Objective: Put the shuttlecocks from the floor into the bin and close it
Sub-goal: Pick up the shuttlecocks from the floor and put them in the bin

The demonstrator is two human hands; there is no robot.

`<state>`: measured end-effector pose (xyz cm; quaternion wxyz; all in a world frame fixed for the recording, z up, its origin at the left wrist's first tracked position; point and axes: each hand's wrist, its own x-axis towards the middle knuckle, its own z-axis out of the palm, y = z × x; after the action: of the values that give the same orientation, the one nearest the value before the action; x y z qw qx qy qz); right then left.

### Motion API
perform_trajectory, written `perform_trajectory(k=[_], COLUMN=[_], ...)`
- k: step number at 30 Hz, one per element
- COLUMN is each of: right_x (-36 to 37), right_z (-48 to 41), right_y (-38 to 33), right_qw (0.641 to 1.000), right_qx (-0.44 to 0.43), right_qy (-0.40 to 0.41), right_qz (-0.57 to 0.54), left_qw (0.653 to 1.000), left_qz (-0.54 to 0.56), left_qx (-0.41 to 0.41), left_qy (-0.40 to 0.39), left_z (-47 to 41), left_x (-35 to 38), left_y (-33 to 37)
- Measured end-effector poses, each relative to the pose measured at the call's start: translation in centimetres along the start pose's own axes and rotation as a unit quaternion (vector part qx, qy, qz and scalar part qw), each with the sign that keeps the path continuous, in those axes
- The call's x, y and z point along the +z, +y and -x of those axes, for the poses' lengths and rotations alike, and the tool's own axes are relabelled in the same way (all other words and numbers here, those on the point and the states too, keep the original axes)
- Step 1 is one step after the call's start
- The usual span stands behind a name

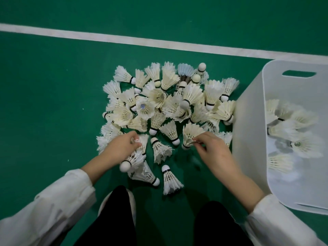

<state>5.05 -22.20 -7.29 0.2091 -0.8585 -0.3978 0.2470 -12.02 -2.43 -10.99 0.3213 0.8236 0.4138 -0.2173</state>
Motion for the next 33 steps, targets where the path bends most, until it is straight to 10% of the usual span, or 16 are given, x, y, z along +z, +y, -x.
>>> perform_trajectory(k=[16, 25, 33], right_x=[-17.4, -12.2, -9.6], right_z=[3.8, 1.1, -1.5], right_y=[4.3, 13.6, 13.9], right_qw=[0.959, 0.979, 0.977], right_qx=[0.133, 0.202, 0.208], right_qy=[0.229, -0.012, -0.048], right_qz=[-0.100, 0.038, 0.010], left_qw=[0.912, 0.900, 0.906], left_qz=[-0.162, -0.150, -0.138], left_qx=[0.363, 0.403, 0.396], left_qy=[0.102, 0.071, 0.060], left_z=[7.1, 5.8, 5.7], left_x=[-6.5, -3.5, -2.6], left_y=[21.4, 26.9, 26.1])
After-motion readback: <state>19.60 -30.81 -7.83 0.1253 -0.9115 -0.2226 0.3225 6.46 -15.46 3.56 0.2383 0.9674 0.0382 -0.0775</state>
